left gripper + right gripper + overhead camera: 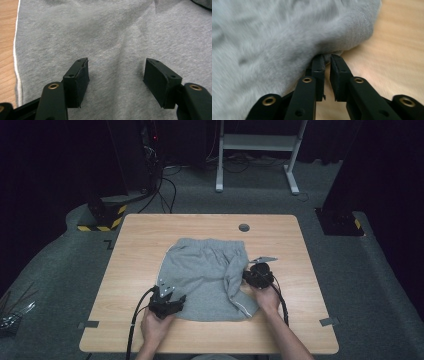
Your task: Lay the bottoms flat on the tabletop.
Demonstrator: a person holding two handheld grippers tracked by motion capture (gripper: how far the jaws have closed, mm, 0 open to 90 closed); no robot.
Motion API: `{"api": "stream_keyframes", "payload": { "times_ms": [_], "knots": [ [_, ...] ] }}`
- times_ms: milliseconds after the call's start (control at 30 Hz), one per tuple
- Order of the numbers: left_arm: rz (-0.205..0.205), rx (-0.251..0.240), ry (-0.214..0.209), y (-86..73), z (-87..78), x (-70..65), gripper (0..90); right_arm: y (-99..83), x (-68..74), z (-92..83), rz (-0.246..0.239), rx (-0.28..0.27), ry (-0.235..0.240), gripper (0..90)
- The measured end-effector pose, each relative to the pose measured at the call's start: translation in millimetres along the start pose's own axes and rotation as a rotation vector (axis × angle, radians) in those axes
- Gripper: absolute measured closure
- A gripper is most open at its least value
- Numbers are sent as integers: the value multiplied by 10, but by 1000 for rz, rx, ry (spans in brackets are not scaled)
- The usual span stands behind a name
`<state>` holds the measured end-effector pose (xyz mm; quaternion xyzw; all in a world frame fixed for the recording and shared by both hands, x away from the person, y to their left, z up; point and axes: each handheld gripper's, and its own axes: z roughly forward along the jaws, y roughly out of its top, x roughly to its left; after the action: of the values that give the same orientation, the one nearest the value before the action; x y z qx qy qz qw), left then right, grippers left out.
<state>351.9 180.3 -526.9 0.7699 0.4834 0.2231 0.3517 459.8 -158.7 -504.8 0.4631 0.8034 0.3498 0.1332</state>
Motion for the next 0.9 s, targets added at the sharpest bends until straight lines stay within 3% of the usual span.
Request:
{"api": "stream_keyframes", "payload": {
  "times_ms": [200, 300, 433, 533, 600, 700, 900],
  "knots": [
    [-3, 0, -1, -1, 0, -3, 365, 273, 190, 53, -39, -44, 26, 753],
    [-1, 0, 0, 0, 0, -1, 365, 366, 336, 138, -90, -28, 38, 736],
    [-2, 0, 0, -1, 0, -2, 365, 387, 538, 269, -151, -13, 53, 713],
    [1, 0, 1, 0, 0, 0, 365, 363, 633, 416, -156, 34, 93, 696],
    [-1, 0, 0, -1, 0, -1, 365, 361, 690, 462, -171, 34, 98, 682],
    [-2, 0, 0, -1, 0, -2, 365, 356, 719, 430, -204, 26, 86, 636],
    [-2, 0, 0, -1, 0, -2, 364, 314, 583, 282, -140, -10, 53, 566]
  ]
}}
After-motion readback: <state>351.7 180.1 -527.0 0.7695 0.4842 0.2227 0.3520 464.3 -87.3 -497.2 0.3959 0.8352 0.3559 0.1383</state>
